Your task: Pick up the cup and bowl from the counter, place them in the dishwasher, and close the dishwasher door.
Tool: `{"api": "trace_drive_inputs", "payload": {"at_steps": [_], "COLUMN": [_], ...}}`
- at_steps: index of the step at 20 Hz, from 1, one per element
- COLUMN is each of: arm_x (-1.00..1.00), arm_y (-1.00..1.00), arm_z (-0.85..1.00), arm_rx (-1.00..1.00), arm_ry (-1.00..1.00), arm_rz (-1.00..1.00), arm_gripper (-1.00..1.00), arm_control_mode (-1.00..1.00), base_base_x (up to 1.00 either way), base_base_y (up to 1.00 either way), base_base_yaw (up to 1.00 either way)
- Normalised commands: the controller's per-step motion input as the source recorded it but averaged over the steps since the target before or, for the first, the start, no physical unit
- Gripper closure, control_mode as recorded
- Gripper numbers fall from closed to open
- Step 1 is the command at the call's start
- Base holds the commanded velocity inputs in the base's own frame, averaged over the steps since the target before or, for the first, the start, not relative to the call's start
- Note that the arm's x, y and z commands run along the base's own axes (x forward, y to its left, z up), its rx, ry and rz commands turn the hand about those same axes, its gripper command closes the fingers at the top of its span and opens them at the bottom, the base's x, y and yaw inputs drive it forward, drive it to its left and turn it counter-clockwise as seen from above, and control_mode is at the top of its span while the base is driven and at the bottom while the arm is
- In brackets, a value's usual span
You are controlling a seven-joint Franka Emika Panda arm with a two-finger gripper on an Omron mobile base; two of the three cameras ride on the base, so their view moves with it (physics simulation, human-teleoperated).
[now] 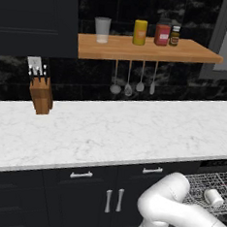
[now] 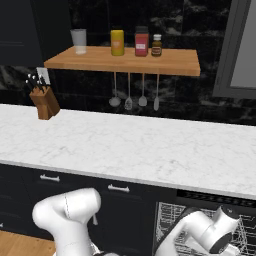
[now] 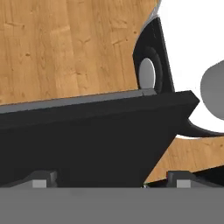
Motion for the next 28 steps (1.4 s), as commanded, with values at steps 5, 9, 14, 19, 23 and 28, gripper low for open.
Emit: {"api": "trace_drive_inputs", "payload": {"at_steps": [5, 9, 14, 19, 23, 28], "arm_x": [0.03, 0.15, 0.29, 0.54, 0.74, 0.77], "arm_y": [0.07, 0.00, 0.00, 0.00, 0.00, 0.00], "arm_z": [-0.42, -0.52, -0.58, -0.44, -0.14, -0.10], "arm_rx": [0.00, 0.07, 0.04, 0.00, 0.00, 0.00], "arm_ry": [0.01, 0.00, -0.03, -0.25, -0.29, -0.30], "arm_rz": [0.25, 0.18, 0.03, -0.10, -0.13, -0.09], "arm_gripper": [-1.00, -1.00, -1.00, -1.00, -1.00, -1.00], "arm_control_mode": [-1.00, -1.00, -1.00, -1.00, -1.00, -1.00], "base_base_x": [0.00, 0.00, 0.00, 0.00, 0.00, 0.00], "base_base_y": [0.00, 0.00, 0.00, 0.00, 0.00, 0.00], "base_base_yaw": [0.00, 0.00, 0.00, 0.00, 0.00, 0.00]}}
